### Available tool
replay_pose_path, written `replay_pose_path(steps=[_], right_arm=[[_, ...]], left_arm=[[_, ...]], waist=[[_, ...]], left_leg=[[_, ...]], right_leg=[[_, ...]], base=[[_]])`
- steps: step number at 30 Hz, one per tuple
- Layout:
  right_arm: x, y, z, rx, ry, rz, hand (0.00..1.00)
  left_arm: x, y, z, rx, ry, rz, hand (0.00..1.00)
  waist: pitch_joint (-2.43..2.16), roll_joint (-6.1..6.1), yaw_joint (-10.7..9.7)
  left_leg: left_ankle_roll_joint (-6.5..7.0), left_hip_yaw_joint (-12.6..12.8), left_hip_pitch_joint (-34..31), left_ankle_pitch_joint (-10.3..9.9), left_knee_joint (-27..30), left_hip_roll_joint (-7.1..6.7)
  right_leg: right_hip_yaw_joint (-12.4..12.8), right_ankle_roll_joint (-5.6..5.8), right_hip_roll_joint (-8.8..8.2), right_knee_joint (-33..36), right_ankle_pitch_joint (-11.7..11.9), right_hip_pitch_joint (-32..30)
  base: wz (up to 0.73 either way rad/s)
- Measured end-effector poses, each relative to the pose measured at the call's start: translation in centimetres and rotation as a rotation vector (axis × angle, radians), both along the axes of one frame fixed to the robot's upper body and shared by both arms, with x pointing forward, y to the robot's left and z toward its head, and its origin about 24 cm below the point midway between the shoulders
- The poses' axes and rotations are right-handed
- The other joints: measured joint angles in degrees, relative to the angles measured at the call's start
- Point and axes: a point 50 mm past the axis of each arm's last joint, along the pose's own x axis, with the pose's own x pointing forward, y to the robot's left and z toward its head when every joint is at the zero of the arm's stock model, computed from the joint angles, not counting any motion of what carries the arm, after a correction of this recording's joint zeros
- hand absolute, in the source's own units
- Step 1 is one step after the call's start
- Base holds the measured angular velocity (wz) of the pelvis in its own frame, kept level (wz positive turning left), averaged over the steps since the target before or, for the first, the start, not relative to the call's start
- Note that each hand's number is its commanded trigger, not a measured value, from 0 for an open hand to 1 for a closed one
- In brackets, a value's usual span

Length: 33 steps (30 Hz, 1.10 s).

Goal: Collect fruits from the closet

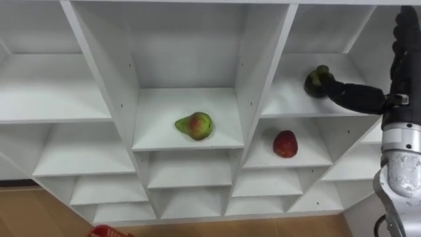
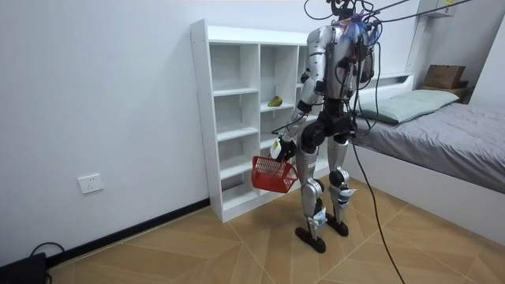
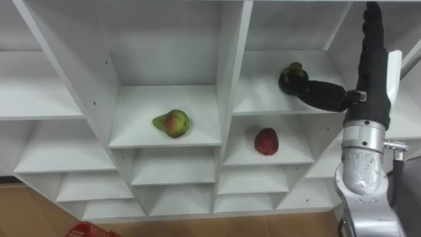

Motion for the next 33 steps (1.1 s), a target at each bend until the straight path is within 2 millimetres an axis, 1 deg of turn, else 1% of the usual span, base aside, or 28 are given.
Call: replay_pose_path(steps=[2, 7, 11, 14, 23, 33], right_arm=[[0.0, 0.0, 0.0, -0.002, 0.004, 0.006, 0.0], [0.1, -0.1, -0.4, 0.01, 0.04, -0.007, 0.0], [0.2, -0.2, -0.9, 0.007, 0.093, 0.011, 0.0], [0.2, -0.5, -1.6, 0.012, 0.136, 0.006, 0.0], [0.2, -0.8, -3.1, 0.032, 0.242, 0.036, 0.0], [0.4, -0.5, -3.1, -0.02, 0.266, 0.086, 0.0]], left_arm=[[-0.1, 0.2, 0.1, 0.007, 0.0, 0.007, 1.0], [0.5, 0.2, 0.3, 0.019, -0.014, -0.011, 1.0], [0.5, 0.1, 0.3, 0.031, 0.002, -0.026, 1.0], [0.6, 0.2, 0.4, 0.035, 0.002, -0.024, 1.0], [0.4, 0.3, 0.3, 0.057, 0.039, -0.05, 1.0], [0.8, 0.8, 0.6, 0.063, 0.017, -0.025, 1.0]], waist=[[0.0, 0.0, 0.0], [-0.11, -0.15, 0.0], [-0.2, -0.32, 0.0], [-0.37, -0.58, 0.0], [-0.22, -0.59, 0.3], [-0.09, -0.48, 1.3]], left_leg=[[0.0, 0.0, 0.0, 0.0, 0.0, 0.0], [0.0, 0.0, 0.0, 0.0, 0.0, -0.02], [0.01, -0.2, 0.0, 0.0, 0.3, -0.06], [0.01, -0.3, 0.0, 0.0, 0.5, -0.05], [0.01, -0.4, 0.0, 0.0, 0.7, -0.02], [0.0, -0.4, -0.1, 0.0, 0.6, -0.01]], right_leg=[[0.0, 0.0, 0.0, 0.0, 0.0, 0.0], [-0.2, 0.0, -0.06, 0.0, 0.0, 0.0], [-0.4, 0.0, -0.13, -0.1, 0.0, 0.3], [-0.4, 0.0, -0.16, -0.1, 0.0, 0.4], [-0.6, -0.04, -0.16, 0.1, 0.0, 0.7], [-0.6, -0.05, -0.12, 0.0, 0.0, 0.2]], base=[[0.0], [0.0], [0.02], [0.0], [0.0], [0.0]])
